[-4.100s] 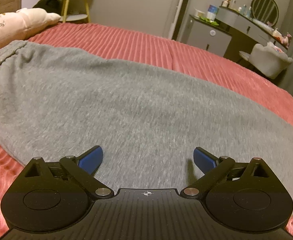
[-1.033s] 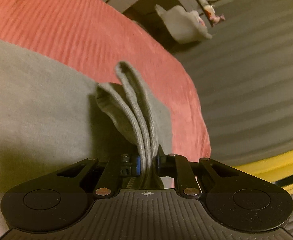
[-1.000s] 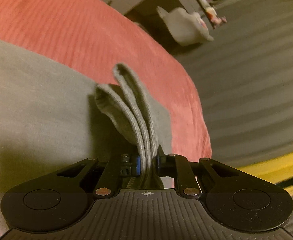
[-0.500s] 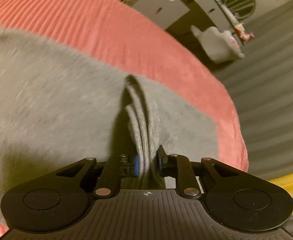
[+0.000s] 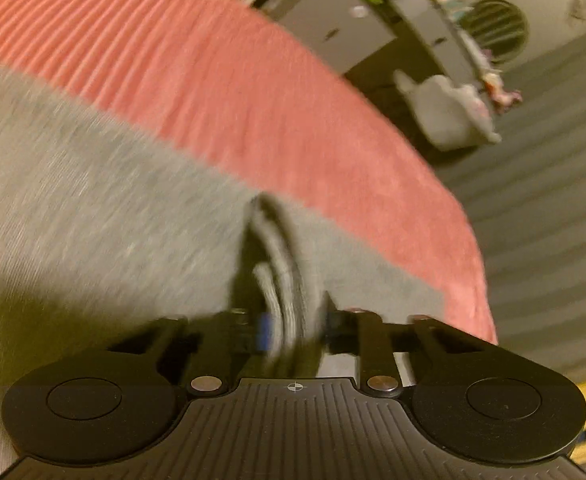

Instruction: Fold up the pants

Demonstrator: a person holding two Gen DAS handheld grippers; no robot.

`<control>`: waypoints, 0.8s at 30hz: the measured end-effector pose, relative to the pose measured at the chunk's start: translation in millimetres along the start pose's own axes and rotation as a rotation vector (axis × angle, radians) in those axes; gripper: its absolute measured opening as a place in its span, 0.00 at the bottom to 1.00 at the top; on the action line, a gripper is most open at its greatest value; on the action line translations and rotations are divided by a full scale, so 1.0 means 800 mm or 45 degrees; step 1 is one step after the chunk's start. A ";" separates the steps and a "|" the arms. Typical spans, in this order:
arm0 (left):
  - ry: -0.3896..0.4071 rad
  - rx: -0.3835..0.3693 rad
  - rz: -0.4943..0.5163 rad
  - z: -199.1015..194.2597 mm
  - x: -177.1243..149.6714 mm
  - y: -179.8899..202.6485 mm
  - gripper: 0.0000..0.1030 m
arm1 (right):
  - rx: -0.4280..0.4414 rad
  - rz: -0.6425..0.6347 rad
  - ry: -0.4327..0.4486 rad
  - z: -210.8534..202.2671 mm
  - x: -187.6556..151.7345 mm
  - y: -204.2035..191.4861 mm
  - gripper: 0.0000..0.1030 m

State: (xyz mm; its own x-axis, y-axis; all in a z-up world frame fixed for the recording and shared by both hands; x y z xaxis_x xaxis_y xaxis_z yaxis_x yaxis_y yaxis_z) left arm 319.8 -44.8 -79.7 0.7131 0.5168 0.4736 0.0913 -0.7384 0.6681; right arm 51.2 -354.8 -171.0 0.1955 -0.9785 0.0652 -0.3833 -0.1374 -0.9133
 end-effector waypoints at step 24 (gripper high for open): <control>-0.112 -0.049 -0.068 -0.041 -0.065 -0.067 0.51 | -0.002 -0.001 -0.039 0.014 0.002 -0.009 0.43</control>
State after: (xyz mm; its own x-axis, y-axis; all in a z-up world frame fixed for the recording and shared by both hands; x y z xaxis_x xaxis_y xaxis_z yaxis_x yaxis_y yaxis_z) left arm 255.1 -17.8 -120.8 0.7663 0.5139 0.3856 0.1054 -0.6926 0.7136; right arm 64.5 -353.9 -168.4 0.2238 -0.9731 0.0537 -0.3844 -0.1388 -0.9127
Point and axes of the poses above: each gripper's, at about its wrist camera, not at the fingertips, and z roughly the way its jaws point, y to its right, x to its top, the point moved 1 cm from there along z, roughly the way its jaws point, and after that the axes turned 9 degrees about y, right-handed, at the moved point
